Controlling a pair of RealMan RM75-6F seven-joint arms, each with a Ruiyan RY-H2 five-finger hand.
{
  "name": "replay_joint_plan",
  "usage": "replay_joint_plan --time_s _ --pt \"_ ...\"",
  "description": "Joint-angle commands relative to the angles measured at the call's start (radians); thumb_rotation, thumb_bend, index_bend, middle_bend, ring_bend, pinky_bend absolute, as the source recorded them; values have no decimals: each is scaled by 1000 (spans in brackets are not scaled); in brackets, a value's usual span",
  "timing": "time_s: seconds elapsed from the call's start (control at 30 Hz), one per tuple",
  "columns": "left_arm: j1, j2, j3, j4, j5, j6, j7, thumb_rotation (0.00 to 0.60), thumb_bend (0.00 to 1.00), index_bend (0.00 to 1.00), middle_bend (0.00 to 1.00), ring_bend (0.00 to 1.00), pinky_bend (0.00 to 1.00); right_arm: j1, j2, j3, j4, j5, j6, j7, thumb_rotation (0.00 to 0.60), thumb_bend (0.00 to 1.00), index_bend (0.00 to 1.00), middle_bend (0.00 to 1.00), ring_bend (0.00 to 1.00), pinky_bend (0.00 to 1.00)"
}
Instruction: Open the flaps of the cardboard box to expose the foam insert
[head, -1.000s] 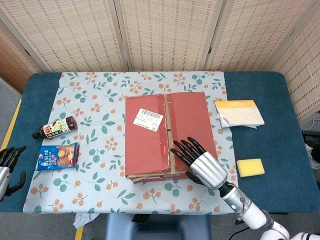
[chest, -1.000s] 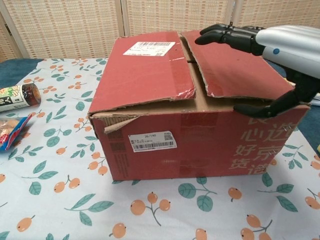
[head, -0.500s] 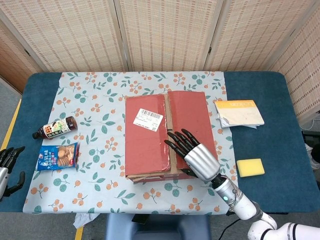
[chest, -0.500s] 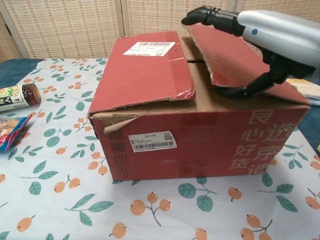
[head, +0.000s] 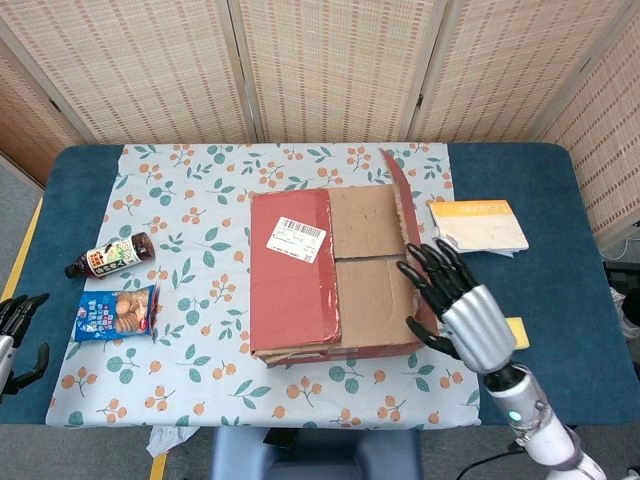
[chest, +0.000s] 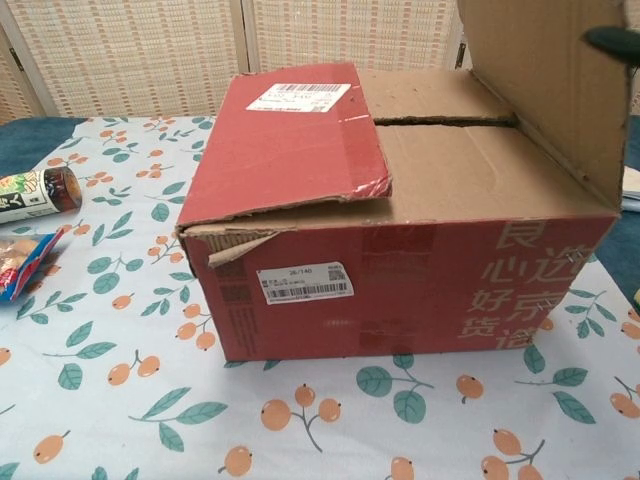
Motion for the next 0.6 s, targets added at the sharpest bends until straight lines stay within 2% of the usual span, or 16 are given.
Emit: replay_joint_plan --time_s 0.03,0.2,0.3,0.5,0.6 --pt "0 -1 0 -3 -1 1 5 600 656 16 156 76 0 -147 105 -74 10 -14 146 -11 600 377 0 0 0 0" --pt "1 -2 0 -11 0 4 18 600 655 16 156 76 0 -297 131 -142 161 2 314 92 600 377 0 0 0 0" --pt "-2 -6 8 -19 27 10 39 600 655 16 156 77 0 -348 114 -166 247 13 365 177 600 377 0 0 0 0" --pt "-18 -20 6 -52 47 2 142 600 650 16 156 78 0 -376 77 -155 322 27 401 237 600 378 0 0 0 0" --pt "-70 7 -5 -161 50 -71 263 600 599 17 155 78 0 -366 65 -157 374 47 359 298 600 377 0 0 0 0"
